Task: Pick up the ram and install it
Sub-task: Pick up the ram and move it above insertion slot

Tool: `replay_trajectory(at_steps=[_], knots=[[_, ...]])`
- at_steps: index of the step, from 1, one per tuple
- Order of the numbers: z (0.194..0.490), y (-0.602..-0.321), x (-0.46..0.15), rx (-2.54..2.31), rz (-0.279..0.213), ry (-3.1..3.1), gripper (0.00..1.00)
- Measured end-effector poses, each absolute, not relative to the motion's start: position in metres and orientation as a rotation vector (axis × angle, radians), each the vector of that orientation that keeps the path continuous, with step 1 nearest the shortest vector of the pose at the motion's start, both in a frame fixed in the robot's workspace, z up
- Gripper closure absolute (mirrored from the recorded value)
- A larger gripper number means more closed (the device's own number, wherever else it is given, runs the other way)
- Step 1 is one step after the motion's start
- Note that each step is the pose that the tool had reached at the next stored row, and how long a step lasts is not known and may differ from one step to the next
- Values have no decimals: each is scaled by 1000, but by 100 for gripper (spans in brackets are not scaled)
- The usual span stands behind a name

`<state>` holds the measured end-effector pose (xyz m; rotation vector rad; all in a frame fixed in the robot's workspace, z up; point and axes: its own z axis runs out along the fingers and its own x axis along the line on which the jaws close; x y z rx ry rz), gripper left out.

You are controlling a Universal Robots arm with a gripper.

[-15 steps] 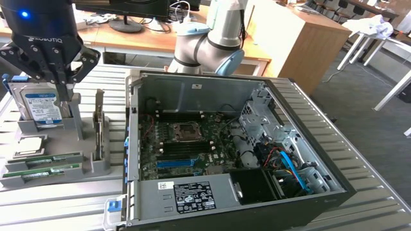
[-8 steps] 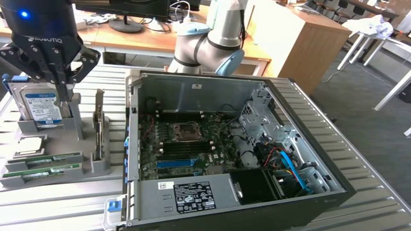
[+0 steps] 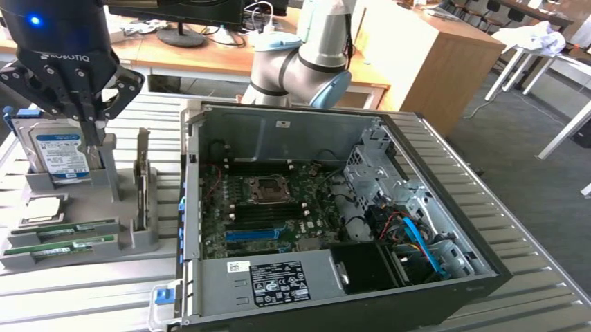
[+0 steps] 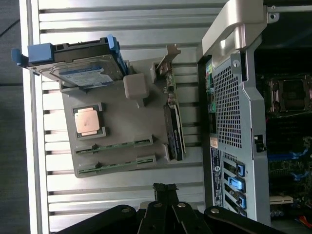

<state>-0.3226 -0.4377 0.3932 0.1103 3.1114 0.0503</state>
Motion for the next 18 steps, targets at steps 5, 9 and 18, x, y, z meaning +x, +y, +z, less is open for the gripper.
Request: replay_trajectory(at_steps=[5, 9, 18], knots=[[393, -438, -323, 31, 51, 3114, 90], [393, -438, -323, -46, 52, 3115, 90], [393, -438, -323, -264, 55, 3106, 90]])
